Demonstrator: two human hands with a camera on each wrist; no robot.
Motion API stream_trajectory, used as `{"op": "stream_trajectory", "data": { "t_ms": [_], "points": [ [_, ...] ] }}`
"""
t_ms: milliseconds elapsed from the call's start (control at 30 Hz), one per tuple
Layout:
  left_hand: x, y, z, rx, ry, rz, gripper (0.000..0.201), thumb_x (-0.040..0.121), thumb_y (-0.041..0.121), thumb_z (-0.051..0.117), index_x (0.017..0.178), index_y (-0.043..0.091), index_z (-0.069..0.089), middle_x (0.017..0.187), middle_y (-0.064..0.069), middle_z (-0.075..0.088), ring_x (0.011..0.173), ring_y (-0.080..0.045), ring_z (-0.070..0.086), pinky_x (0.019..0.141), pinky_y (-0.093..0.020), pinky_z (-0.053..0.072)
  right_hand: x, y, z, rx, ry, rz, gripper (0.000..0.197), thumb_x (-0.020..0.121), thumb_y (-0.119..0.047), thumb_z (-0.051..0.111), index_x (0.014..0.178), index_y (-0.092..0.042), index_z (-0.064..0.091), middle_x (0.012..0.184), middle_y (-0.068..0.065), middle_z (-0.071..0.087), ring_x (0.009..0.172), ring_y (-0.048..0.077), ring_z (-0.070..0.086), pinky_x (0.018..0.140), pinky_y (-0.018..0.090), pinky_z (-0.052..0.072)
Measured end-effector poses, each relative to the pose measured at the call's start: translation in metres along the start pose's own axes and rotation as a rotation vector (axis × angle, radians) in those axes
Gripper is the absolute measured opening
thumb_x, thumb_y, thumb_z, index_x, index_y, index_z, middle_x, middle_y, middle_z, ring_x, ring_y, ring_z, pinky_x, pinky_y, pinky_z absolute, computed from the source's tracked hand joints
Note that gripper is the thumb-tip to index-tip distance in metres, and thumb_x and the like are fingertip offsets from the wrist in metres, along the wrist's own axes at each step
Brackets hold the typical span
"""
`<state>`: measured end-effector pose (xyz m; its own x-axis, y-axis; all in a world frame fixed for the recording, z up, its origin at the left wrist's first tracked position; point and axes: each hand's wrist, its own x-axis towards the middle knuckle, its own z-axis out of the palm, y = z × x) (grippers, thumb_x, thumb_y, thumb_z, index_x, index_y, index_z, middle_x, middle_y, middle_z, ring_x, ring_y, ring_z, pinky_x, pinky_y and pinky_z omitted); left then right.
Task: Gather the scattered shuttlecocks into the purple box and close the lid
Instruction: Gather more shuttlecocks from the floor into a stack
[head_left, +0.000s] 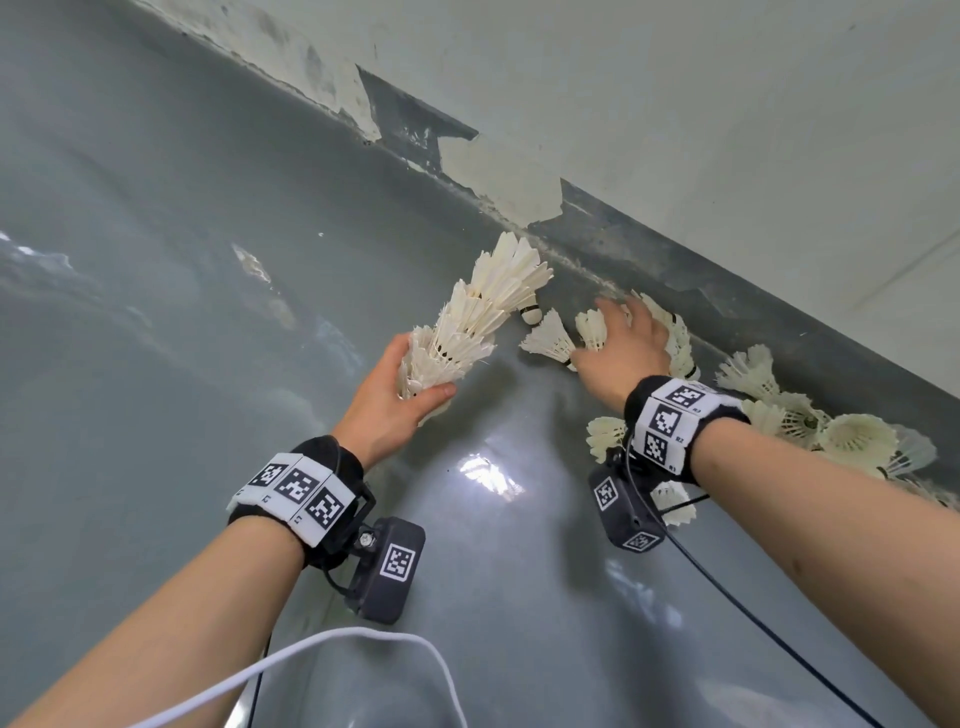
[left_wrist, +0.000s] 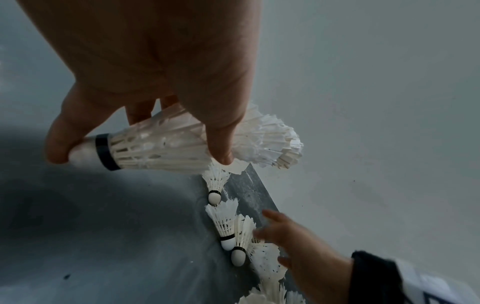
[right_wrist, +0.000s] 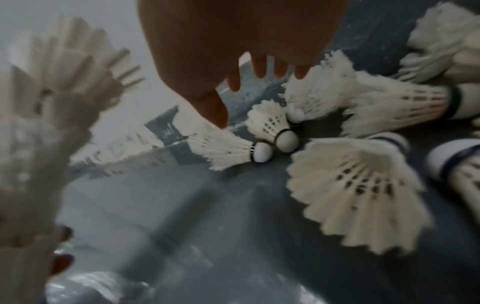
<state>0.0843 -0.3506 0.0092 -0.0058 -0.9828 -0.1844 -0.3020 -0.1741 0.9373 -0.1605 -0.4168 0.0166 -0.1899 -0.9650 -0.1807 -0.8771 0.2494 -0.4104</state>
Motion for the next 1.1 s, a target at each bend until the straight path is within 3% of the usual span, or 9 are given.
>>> {"op": "stream_trajectory", "data": {
  "t_ms": [67,200,400,567,700,833,933,1000,1100],
  "points": [
    [0.002,-0.001,0.0,0.003,-0.001,-0.001,0.05,0.084,0.017,0.071,0.121,0.034,0.043,0.107,0.011,0.062,0.096,-0.009,0.06,0.087,-0.021,0.045,0.0,0.014,0.002,-0.109,-0.128,0.014,0.078,0.08,-0.025,0.058,0.148,-0.035,0.021,0.16,-0.001,0.001,0.146,0.029,-0.001,0.116,0.048,0.015],
    [0.004,-0.003,0.002,0.014,-0.009,-0.013,0.05,0.084,0.015,0.071,0.122,0.032,0.044,0.107,0.011,0.062,0.096,-0.011,0.06,0.081,-0.01,0.044,0.002,0.038,0.008,-0.251,-0.288,-0.011,0.078,0.08,-0.021,0.061,0.146,-0.038,0.023,0.16,0.002,0.008,0.145,0.029,0.002,0.114,0.048,0.024],
    [0.006,-0.011,0.005,0.022,-0.01,-0.049,0.049,0.083,0.017,0.072,0.122,0.032,0.046,0.113,0.004,0.065,0.103,-0.017,0.062,0.092,-0.028,0.048,0.003,0.039,0.01,-0.182,0.063,0.074,0.073,0.084,-0.025,0.065,0.145,-0.016,0.026,0.153,0.021,0.011,0.141,0.038,0.01,0.107,0.046,0.031],
    [0.008,-0.011,0.008,0.017,-0.028,-0.059,0.051,0.084,0.014,0.072,0.127,0.025,0.048,0.114,0.003,0.066,0.103,-0.016,0.063,0.087,-0.019,0.047,0.009,0.037,0.01,-0.226,-0.131,0.137,0.065,0.083,-0.015,0.059,0.142,-0.02,0.031,0.145,0.017,0.033,0.134,0.039,0.025,0.1,0.046,0.037],
    [0.008,-0.008,0.011,0.066,-0.031,-0.064,0.048,0.084,0.016,0.072,0.124,0.026,0.047,0.109,0.008,0.064,0.094,-0.011,0.061,0.077,-0.006,0.044,0.003,0.041,0.008,-0.201,-0.056,0.048,0.048,0.085,-0.008,0.051,0.133,-0.014,0.044,0.13,0.019,0.049,0.122,0.037,0.041,0.094,0.041,0.042],
    [0.006,-0.003,0.013,0.118,-0.049,-0.072,0.05,0.085,0.018,0.071,0.125,0.029,0.044,0.105,0.013,0.061,0.091,-0.007,0.058,0.075,-0.01,0.042,0.001,0.038,-0.011,0.1,0.16,0.109,0.034,0.095,-0.01,0.037,0.124,-0.014,0.054,0.117,0.018,0.059,0.104,0.036,0.058,0.081,0.033,0.045],
    [0.004,-0.003,0.015,0.151,-0.052,-0.082,0.059,0.085,0.018,0.07,0.136,0.023,0.041,0.111,0.009,0.057,0.1,-0.013,0.055,0.075,-0.01,0.034,0.008,0.027,-0.021,0.43,0.305,0.143,0.034,0.094,-0.008,0.034,0.111,-0.02,0.06,0.115,0.014,0.06,0.102,0.032,0.06,0.085,0.033,0.048],
    [0.003,-0.001,0.016,0.165,-0.05,-0.091,0.062,0.086,0.016,0.07,0.14,0.02,0.038,0.112,0.009,0.05,0.102,-0.012,0.05,0.073,-0.005,0.029,0.014,0.015,-0.03,0.689,0.295,0.161,0.034,0.087,-0.005,0.034,0.098,-0.023,0.062,0.107,0.009,0.063,0.092,0.03,0.065,0.077,0.042,0.058],
    [0.0,-0.002,0.016,0.178,-0.07,-0.096,0.063,0.085,0.017,0.071,0.139,0.021,0.039,0.113,0.009,0.052,0.107,-0.015,0.052,0.077,-0.008,0.03,0.023,-0.001,-0.038,0.809,0.225,0.148,0.035,0.083,-0.005,0.035,0.083,-0.027,0.062,0.096,0.007,0.068,0.087,0.027,0.065,0.071,0.037,0.055]
  ]
}}
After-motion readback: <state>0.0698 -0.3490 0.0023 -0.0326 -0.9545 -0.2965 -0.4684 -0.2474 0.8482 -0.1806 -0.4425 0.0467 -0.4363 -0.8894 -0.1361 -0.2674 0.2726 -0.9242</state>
